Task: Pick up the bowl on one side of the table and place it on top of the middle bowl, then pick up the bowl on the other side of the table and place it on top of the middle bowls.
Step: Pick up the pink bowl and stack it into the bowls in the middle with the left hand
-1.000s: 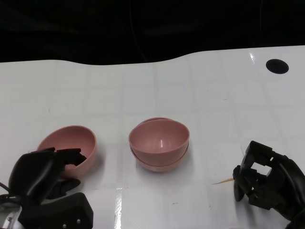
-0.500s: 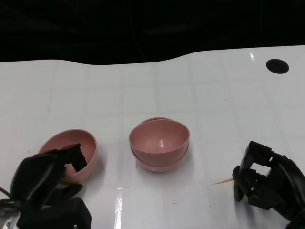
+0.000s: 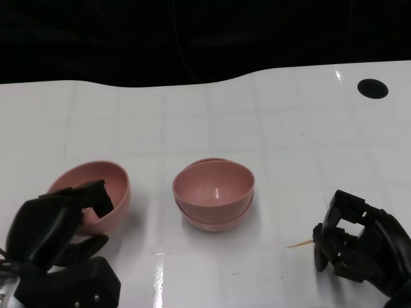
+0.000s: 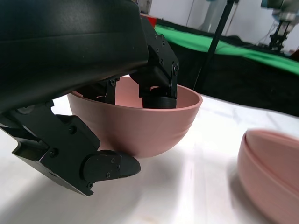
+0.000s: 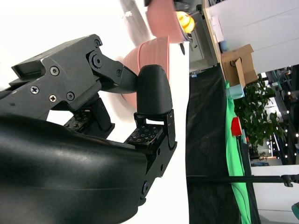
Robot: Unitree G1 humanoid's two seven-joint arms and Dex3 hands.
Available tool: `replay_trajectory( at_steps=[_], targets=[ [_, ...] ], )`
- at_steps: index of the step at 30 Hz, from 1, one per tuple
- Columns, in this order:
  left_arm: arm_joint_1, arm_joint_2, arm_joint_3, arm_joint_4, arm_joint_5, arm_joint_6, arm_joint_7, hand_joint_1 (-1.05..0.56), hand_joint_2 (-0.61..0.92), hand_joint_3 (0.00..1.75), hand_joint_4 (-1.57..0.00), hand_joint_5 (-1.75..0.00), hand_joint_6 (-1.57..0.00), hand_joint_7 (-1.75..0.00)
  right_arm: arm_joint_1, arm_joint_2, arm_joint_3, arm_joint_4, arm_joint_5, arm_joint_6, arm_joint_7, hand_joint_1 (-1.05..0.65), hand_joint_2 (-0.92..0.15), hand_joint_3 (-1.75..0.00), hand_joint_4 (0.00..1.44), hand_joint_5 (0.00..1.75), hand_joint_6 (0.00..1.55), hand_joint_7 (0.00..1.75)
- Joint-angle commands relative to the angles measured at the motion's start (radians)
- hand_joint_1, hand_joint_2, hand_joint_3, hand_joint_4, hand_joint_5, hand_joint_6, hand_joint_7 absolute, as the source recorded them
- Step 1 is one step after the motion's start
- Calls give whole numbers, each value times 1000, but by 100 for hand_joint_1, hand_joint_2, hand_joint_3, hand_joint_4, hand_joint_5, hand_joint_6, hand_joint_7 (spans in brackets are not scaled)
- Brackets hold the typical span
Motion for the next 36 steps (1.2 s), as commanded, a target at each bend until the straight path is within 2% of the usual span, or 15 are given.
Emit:
replay_trajectory(
  at_steps=[1, 8, 21, 28, 36],
  targets=[
    [25, 30, 34, -79, -28, 31, -57, -2, 58, 103, -74, -175, -62, -175, -1, -4, -8, 4, 4, 2, -3, -16, -62, -93, 89, 175, 74, 157],
    [49, 62, 94, -245, -77, 66, -183, 0, 51, 117, -77, -175, -65, -175, 1, -8, -6, -3, -3, 9, -13, -17, -62, -93, 89, 175, 74, 156],
    [32, 96, 159, -525, -156, 173, -417, -2, 47, 115, -81, -175, -67, -175, -8, -7, -10, 13, -2, -3, -3, -17, -62, -91, 88, 175, 75, 154],
    [-88, 100, 132, -561, -158, 249, -532, -3, 48, 109, -80, -175, -67, -175, -22, -2, -12, 41, 3, -10, 8, -16, -63, -90, 89, 175, 75, 153],
    [-211, 62, 54, -548, -135, 240, -567, 0, 47, 111, -83, -175, -69, -175, -20, 1, -8, 45, 0, -19, 11, -16, -63, -90, 88, 175, 76, 152]
  ],
)
